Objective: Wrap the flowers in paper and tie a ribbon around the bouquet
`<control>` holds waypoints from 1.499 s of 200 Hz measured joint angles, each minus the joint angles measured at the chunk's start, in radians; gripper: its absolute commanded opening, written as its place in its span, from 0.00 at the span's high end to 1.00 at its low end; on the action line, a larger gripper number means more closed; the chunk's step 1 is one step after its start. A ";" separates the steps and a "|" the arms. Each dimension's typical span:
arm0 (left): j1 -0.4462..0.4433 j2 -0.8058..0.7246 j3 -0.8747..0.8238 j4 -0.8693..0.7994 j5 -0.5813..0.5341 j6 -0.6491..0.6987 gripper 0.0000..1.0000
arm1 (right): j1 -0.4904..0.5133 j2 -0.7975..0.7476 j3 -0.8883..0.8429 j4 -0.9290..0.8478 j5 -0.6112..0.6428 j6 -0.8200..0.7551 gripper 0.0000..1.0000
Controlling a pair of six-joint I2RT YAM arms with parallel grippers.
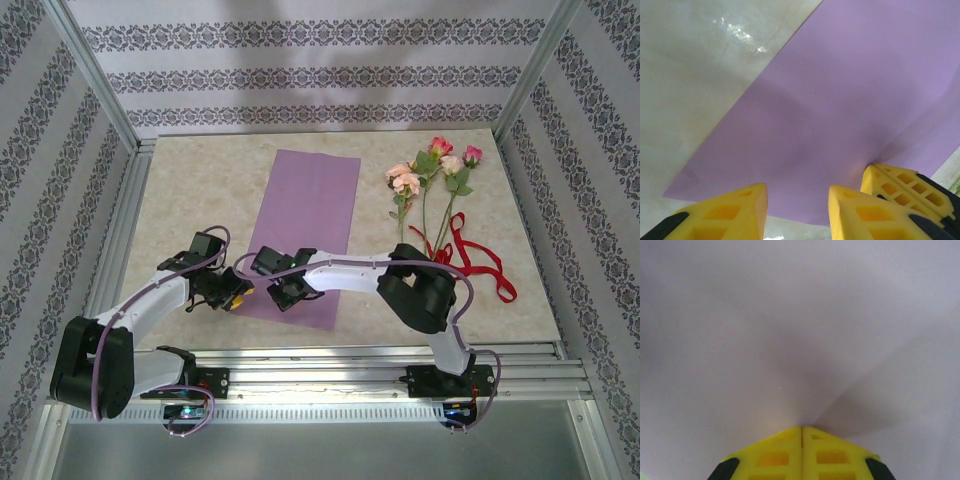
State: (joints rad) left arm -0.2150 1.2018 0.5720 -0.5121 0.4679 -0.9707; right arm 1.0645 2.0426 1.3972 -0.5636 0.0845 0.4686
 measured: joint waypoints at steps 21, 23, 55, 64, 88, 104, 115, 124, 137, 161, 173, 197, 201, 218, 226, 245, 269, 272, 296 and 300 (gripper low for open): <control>0.000 -0.012 0.000 0.000 0.000 -0.003 0.62 | -0.012 -0.001 -0.001 0.006 -0.002 -0.004 1.00; 0.000 -0.012 0.000 0.000 0.000 -0.003 0.62 | -0.014 -0.002 -0.002 0.007 -0.001 -0.003 1.00; 0.001 -0.014 0.000 -0.001 0.000 -0.002 0.59 | -0.046 -0.018 -0.023 0.013 -0.005 -0.030 1.00; 0.001 -0.013 0.000 -0.003 -0.001 0.001 0.59 | -0.061 -0.023 -0.031 0.014 -0.007 -0.038 1.00; 0.001 0.000 0.009 -0.024 -0.007 0.024 0.62 | -0.118 -0.042 -0.053 0.011 -0.017 -0.069 1.00; 0.001 0.028 0.031 -0.034 -0.009 0.041 0.64 | -0.146 -0.050 -0.062 -0.001 -0.014 -0.091 0.94; 0.001 0.039 0.048 -0.041 -0.020 0.051 0.66 | -0.156 -0.064 -0.072 -0.006 -0.003 -0.105 0.77; 0.006 0.039 0.057 -0.047 -0.029 0.057 0.69 | -0.151 -0.082 -0.081 -0.009 0.008 -0.117 0.69; 0.022 0.037 0.068 -0.058 -0.047 0.066 0.74 | -0.122 -0.114 -0.084 -0.016 0.017 -0.138 0.65; 0.101 0.017 0.070 -0.082 -0.067 0.080 0.80 | -0.030 -0.142 -0.046 -0.019 0.021 -0.150 0.58; 0.145 0.002 0.069 -0.091 -0.076 0.080 0.81 | 0.014 -0.124 0.000 -0.024 0.015 -0.151 0.57; 0.209 -0.034 0.059 -0.107 -0.088 0.079 0.81 | 0.086 -0.024 0.142 -0.034 0.008 -0.150 0.57; 0.217 -0.043 0.054 -0.110 -0.089 0.077 0.81 | 0.095 -0.003 0.166 -0.034 0.008 -0.150 0.56; 0.236 -0.074 0.034 -0.119 -0.093 0.072 0.82 | 0.112 0.061 0.218 -0.040 0.003 -0.140 0.54; 0.243 -0.086 0.026 -0.126 -0.095 0.071 0.82 | 0.112 0.087 0.236 -0.052 0.002 -0.134 0.54; 0.248 -0.104 0.015 -0.137 -0.095 0.068 0.83 | 0.102 0.143 0.276 -0.079 0.003 -0.125 0.55; 0.250 -0.107 0.010 -0.139 -0.095 0.063 0.84 | 0.090 0.178 0.296 -0.103 0.001 -0.116 0.59; 0.250 -0.108 0.010 -0.139 -0.095 0.063 0.84 | 0.089 0.180 0.298 -0.105 0.000 -0.115 0.60; 0.250 -0.108 0.010 -0.140 -0.095 0.061 0.84 | 0.085 0.194 0.323 -0.117 -0.005 -0.103 0.65; 0.250 -0.108 0.010 -0.140 -0.094 0.061 0.84 | 0.084 0.196 0.324 -0.117 -0.005 -0.102 0.66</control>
State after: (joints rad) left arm 0.0349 1.0943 0.5816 -0.6518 0.3737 -0.9096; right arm 1.1488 2.2383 1.7214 -0.6811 0.0795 0.3668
